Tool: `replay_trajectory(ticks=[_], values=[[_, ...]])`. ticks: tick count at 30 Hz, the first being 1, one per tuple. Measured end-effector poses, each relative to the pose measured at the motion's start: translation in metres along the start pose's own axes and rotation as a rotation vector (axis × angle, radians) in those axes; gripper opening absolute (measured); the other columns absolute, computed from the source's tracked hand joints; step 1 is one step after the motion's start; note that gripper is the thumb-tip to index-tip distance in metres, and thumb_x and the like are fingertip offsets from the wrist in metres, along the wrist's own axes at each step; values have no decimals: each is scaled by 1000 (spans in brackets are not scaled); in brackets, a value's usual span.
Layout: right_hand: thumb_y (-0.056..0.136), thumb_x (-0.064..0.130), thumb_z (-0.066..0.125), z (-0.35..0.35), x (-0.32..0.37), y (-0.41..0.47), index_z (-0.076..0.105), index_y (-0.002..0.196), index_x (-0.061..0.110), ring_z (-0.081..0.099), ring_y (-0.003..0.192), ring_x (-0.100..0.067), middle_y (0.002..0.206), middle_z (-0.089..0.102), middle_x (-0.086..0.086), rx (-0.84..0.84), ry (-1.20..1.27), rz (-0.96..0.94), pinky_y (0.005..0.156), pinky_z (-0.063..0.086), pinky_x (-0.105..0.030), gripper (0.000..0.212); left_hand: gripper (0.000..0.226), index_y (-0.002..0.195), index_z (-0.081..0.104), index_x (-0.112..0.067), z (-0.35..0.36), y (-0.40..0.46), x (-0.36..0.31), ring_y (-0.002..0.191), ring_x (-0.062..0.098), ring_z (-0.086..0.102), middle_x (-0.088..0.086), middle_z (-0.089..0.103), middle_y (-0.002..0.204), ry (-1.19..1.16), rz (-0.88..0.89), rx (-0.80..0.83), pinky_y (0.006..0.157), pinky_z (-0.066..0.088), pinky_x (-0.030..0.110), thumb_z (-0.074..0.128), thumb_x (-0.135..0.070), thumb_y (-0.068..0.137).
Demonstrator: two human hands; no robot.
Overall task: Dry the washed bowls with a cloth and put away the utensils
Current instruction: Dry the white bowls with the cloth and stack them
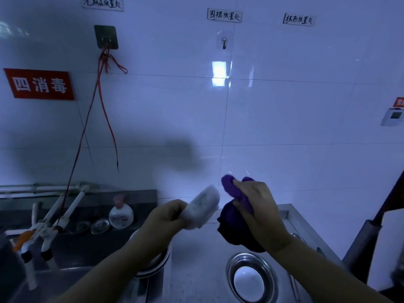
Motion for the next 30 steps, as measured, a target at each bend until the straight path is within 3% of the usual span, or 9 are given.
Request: replay_trajectory(ticks=[3,6,9,13,18,22,24,26,30], values=[[92,37,49,12,-2,5,48,133,17,43,109,-9,117,52,3,2,158,233,96,43,-32,45,9,81,69,-24,20,0,3,78,14,64,2,70,82,-372,-106,-2,67,51,24,63,-24,75],[97,54,30,25,22,9,44,136,14,46,117,-20,129,46,-2,-23,203,182,99,40,-37,57,23,100,65,-10,33,5,-2,95,30,64,15,70,98,-553,-138,-45,80,53,37,65,-19,79],[102,44,25,29,44,0,43,135,17,43,123,-21,136,43,-6,-87,60,12,101,37,-36,46,33,105,63,-8,33,9,-10,93,27,66,16,70,100,-684,-137,-57,75,54,31,57,-19,75],[103,32,33,41,62,-11,45,131,18,39,128,-23,135,41,-4,-96,-91,-139,102,42,-48,33,41,115,61,-8,33,10,-21,101,27,66,14,70,108,-743,-80,-44,85,55,33,53,-15,75],[99,25,39,24,50,19,62,122,14,52,115,-26,124,60,-14,-165,54,62,91,46,-54,34,26,108,63,-11,28,11,-19,96,27,66,12,71,101,-669,-93,-59,78,54,33,50,-6,86],[95,28,33,23,33,32,63,123,18,43,113,-13,120,55,2,-93,190,277,98,38,-37,42,30,107,62,-9,21,11,-11,94,26,66,12,71,101,-717,-91,-57,77,54,34,53,-8,78],[94,28,35,23,13,31,62,124,18,46,113,-15,114,51,9,-84,225,406,96,33,-21,41,30,102,65,-8,18,11,-10,89,24,67,12,72,97,-809,-70,-68,73,56,30,53,-9,74],[92,27,36,19,-3,23,60,126,15,49,110,-18,111,51,8,-105,248,519,93,34,-16,43,26,92,70,-9,14,12,-10,82,19,69,11,73,90,-923,-40,-98,67,57,26,51,-7,74],[96,19,41,10,17,17,58,128,11,42,107,-10,112,51,7,-180,109,375,96,31,-10,37,24,93,68,-7,15,19,-6,83,19,71,11,73,92,-1014,-46,-121,67,58,25,52,-8,76]])
Point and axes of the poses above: each hand's wrist, its own y-axis towards the middle knuckle, its own z-axis out of the palm, x = y × z, the point moved 8 cm from there along y, towards the middle knuckle
